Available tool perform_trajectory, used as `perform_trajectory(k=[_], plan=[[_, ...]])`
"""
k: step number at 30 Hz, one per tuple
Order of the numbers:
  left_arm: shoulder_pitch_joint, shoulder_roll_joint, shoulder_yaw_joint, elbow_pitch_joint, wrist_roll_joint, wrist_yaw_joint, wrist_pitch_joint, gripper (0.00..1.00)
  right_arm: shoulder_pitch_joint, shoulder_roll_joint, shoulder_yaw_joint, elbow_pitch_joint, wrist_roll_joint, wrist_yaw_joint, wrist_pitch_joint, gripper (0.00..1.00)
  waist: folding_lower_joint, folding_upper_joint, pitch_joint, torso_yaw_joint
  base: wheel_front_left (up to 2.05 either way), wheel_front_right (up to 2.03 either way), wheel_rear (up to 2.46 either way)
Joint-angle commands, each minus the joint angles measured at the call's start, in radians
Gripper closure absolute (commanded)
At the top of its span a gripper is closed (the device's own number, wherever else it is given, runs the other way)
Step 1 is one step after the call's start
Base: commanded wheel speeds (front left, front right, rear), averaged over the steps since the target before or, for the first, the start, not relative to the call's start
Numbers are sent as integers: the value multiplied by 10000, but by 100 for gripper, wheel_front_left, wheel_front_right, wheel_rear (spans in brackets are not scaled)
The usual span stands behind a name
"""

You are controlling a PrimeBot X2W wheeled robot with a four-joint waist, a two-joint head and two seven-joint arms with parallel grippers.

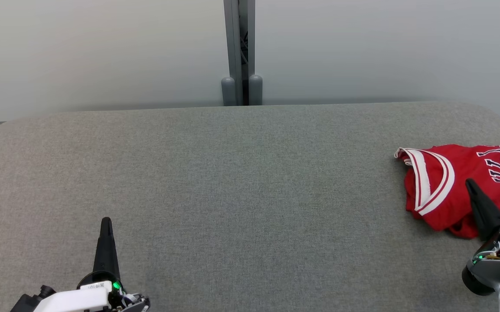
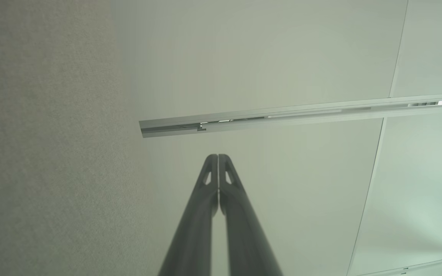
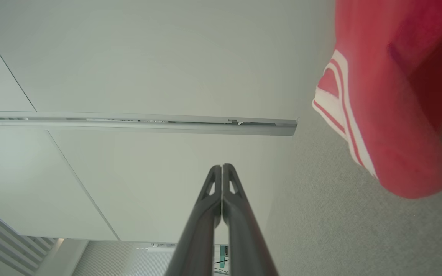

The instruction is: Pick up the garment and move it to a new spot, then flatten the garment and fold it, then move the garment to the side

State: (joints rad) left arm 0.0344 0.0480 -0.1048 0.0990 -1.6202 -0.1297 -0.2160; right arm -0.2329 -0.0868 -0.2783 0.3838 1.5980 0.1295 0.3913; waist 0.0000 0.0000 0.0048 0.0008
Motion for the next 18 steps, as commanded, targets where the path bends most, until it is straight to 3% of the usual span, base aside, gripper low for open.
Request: perform_trajectory(k=[1, 18], plan=[[-149, 19, 45, -4, -13, -46, -5, 100, -31, -8, -15, 29, -23, 21, 61, 100, 0, 0, 0, 0, 0, 0, 0], [-149, 19, 44, -5, -14, -46, -6, 100, -43, 18, -83, 27, -90, 21, 94, 100, 0, 0, 0, 0, 0, 0, 0]])
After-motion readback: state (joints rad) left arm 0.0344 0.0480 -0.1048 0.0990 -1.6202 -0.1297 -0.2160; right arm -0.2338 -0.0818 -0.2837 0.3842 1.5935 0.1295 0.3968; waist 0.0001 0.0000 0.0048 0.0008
